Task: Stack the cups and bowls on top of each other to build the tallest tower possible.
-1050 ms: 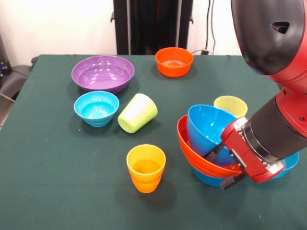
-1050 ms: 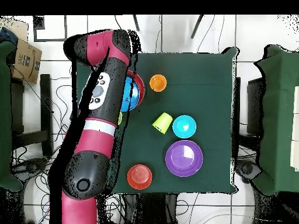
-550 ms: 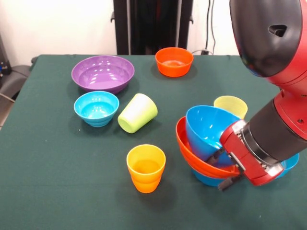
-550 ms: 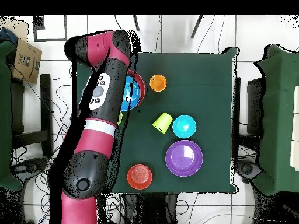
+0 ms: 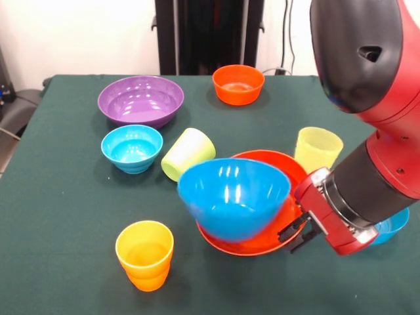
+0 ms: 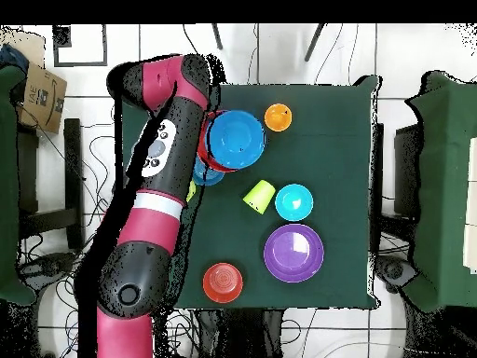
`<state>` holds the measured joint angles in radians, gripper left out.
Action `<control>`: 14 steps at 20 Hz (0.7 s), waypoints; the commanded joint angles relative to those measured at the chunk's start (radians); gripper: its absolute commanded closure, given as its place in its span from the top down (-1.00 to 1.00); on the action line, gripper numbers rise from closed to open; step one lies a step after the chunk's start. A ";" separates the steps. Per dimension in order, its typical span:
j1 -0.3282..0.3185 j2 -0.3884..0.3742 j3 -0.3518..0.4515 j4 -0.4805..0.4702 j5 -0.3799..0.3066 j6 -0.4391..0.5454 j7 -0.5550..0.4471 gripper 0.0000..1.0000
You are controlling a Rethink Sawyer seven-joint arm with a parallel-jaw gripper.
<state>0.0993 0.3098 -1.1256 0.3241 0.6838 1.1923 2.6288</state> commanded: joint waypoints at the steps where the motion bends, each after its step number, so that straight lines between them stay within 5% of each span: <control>1: 0.005 -0.016 0.036 0.080 -0.035 -0.047 0.223 -1.00; 14: 0.005 -0.023 0.019 0.070 -0.028 -0.013 0.211 -1.00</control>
<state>0.0991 0.3113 -1.1296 0.3405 0.6836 1.1805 2.6288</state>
